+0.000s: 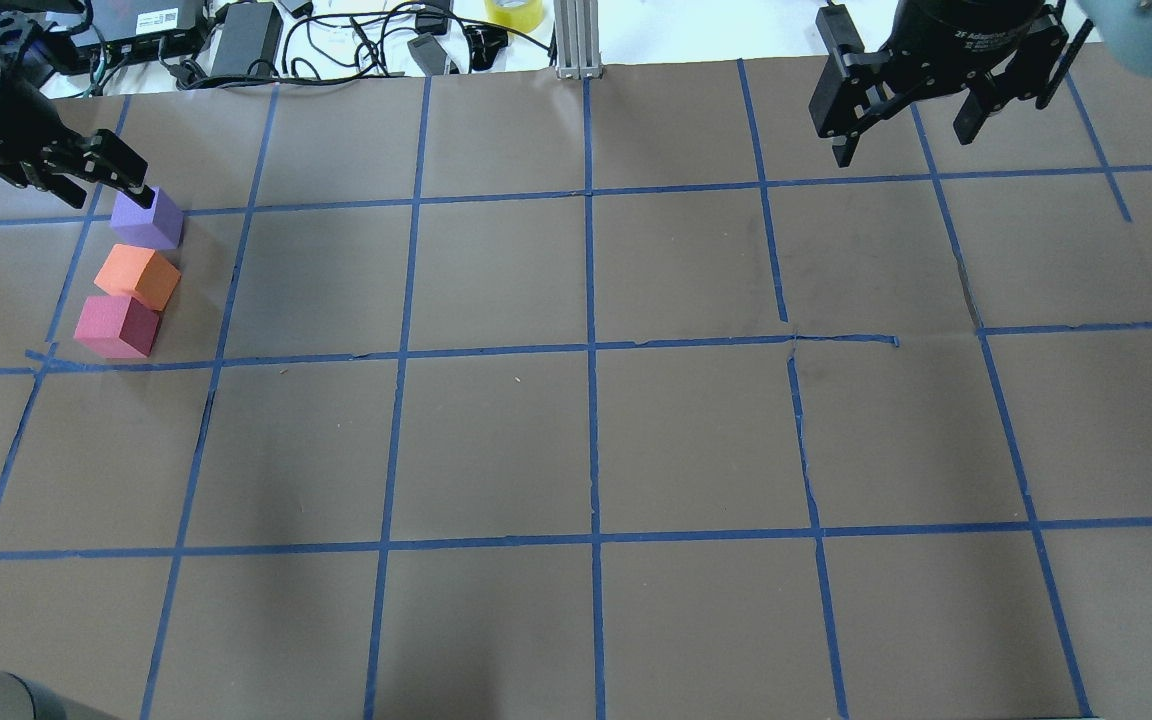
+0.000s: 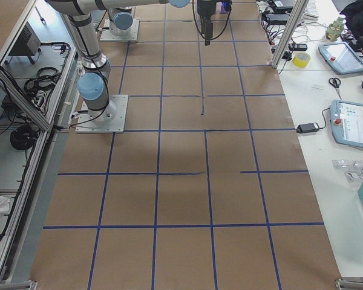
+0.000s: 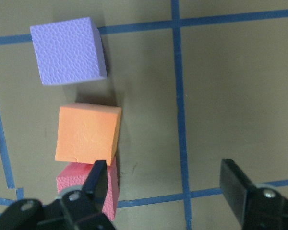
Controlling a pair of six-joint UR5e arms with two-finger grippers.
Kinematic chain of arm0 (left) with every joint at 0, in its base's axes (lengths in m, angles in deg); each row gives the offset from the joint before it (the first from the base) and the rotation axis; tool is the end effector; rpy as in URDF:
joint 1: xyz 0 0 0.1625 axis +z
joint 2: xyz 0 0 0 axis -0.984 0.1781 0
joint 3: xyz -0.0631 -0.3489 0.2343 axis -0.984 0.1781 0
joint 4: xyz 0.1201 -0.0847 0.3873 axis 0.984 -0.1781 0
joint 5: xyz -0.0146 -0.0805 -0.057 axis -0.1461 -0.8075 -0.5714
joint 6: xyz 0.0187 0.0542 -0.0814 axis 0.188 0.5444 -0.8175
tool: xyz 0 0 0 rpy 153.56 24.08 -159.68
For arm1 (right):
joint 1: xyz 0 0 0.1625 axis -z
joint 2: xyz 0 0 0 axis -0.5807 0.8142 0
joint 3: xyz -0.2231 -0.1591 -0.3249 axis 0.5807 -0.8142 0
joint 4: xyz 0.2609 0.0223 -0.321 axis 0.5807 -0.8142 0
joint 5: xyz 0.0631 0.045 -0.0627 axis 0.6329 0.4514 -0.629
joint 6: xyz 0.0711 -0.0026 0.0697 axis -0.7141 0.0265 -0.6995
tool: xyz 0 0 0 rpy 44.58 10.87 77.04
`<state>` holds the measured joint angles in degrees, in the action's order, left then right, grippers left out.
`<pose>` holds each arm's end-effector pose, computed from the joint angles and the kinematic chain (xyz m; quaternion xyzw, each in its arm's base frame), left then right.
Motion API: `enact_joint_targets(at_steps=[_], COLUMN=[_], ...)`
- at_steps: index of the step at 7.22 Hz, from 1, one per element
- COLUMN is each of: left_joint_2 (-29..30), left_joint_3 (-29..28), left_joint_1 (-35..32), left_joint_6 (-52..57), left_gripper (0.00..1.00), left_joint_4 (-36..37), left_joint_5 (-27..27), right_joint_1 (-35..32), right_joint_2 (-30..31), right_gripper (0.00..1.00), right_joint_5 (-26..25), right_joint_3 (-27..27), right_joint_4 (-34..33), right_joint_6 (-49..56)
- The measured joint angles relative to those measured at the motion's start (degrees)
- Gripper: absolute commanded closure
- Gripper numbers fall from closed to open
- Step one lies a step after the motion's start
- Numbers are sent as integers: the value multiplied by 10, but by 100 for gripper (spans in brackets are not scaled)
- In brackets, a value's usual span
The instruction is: Arrange blocks in a line
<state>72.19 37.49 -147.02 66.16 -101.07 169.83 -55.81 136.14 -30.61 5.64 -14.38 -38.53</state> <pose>0.1032 -0.6146 0.4079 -0.0499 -0.9971 0.0515 0.0249 0.1370 -0.5211 0.5314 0.0544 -0.9971 0.0323 0.0425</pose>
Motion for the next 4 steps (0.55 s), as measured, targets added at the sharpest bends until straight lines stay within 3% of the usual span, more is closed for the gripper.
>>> enact_joint_targets(at_steps=[4], left_joint_2=[-88], left_joint_3=[-3], left_joint_1=[-149], left_joint_6=[-182], left_gripper=[9], left_joint_4=[-93], left_joint_5=[10], right_joint_1=[-1], right_joint_2=[2], right_gripper=[0], right_joint_5=[-26], right_joint_3=[0], right_joint_4=[3], right_joint_6=[3])
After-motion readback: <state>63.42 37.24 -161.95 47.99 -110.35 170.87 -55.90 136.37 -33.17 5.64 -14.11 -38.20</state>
